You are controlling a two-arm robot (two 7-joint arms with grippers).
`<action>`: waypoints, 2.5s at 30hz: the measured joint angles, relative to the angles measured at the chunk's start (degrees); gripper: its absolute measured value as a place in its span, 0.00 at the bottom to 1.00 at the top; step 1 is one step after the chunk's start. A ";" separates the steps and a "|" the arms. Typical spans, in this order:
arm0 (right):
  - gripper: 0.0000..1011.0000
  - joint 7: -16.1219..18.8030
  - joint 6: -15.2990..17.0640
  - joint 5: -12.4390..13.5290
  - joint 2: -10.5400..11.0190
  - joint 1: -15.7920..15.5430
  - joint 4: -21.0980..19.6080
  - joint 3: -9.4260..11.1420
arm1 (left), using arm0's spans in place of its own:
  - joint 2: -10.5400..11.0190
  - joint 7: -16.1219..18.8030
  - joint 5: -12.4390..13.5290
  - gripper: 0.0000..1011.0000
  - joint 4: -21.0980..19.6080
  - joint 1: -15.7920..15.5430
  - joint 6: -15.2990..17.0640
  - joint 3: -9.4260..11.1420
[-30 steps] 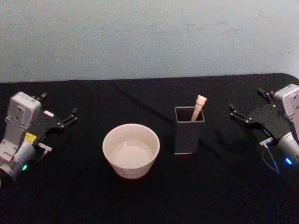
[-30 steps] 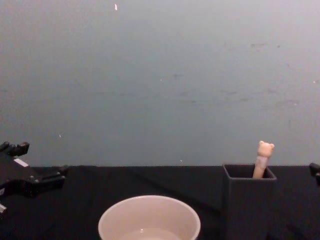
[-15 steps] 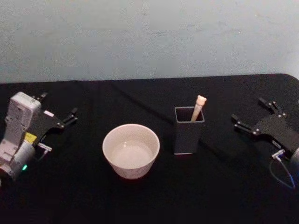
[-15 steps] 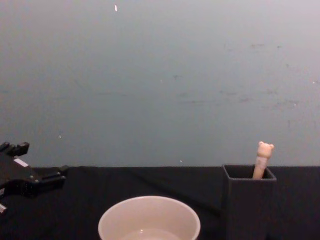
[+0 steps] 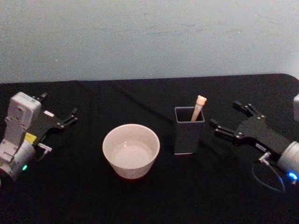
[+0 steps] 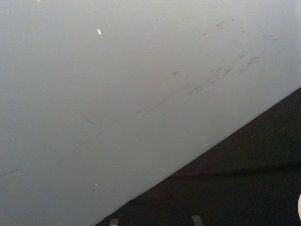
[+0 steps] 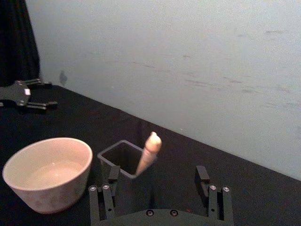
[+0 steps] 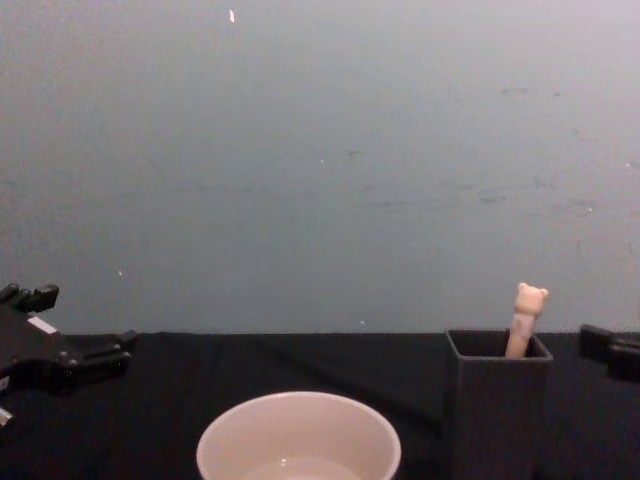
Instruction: Pick up the stirring spoon with one hand, stir inside the cup, then place it back in its original position.
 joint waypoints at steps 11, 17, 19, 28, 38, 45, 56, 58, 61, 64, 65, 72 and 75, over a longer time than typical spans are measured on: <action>0.99 4.00 2.66 1.28 -4.27 5.05 4.02 -0.92 | 0.00 0.00 0.00 0.99 0.00 0.00 0.00 0.00; 0.99 5.41 3.91 1.49 -6.37 7.63 6.80 -1.06 | 0.00 0.00 0.00 0.99 0.00 0.00 0.00 0.00; 0.99 5.79 4.30 1.31 -7.07 8.41 7.81 -1.18 | 0.00 0.00 0.00 0.99 0.00 0.00 0.00 0.00; 0.99 6.75 5.33 0.67 -8.92 10.57 10.73 -1.67 | 0.00 0.00 0.00 0.99 0.00 0.00 0.00 0.00; 0.99 7.49 5.59 -0.10 -9.91 11.90 12.89 -2.13 | 0.00 0.00 0.00 0.99 0.00 0.00 0.00 0.00; 0.99 7.65 5.41 -0.21 -10.01 11.96 13.07 -2.07 | 0.00 0.00 0.00 0.99 0.00 0.00 0.00 0.00; 0.99 7.61 5.40 -0.21 -9.98 11.97 13.06 -2.07 | 0.00 0.00 0.00 0.99 0.00 0.00 0.00 0.00; 0.99 7.61 5.40 -0.21 -9.98 11.97 13.06 -2.07 | 0.00 0.00 0.00 0.99 0.00 0.00 0.00 0.00; 0.99 7.60 5.40 -0.21 -9.98 11.97 13.05 -2.07 | 0.00 0.00 0.01 0.99 0.00 0.00 0.00 0.00; 0.98 7.60 5.40 -0.21 -9.98 11.98 13.04 -2.07 | 0.00 0.00 0.00 0.99 0.00 0.00 0.00 0.00; 0.97 7.60 5.40 -0.21 -9.98 11.98 13.05 -2.07 | 0.00 0.00 0.00 0.99 0.00 0.00 0.00 0.00; 0.81 7.58 5.40 -0.21 -9.98 11.98 13.04 -2.07 | 0.00 0.00 0.00 0.99 0.00 0.00 0.00 0.00; 0.72 7.58 5.40 -0.21 -9.98 11.97 13.04 -2.07 | 0.00 0.00 0.00 0.99 0.00 0.00 0.00 0.00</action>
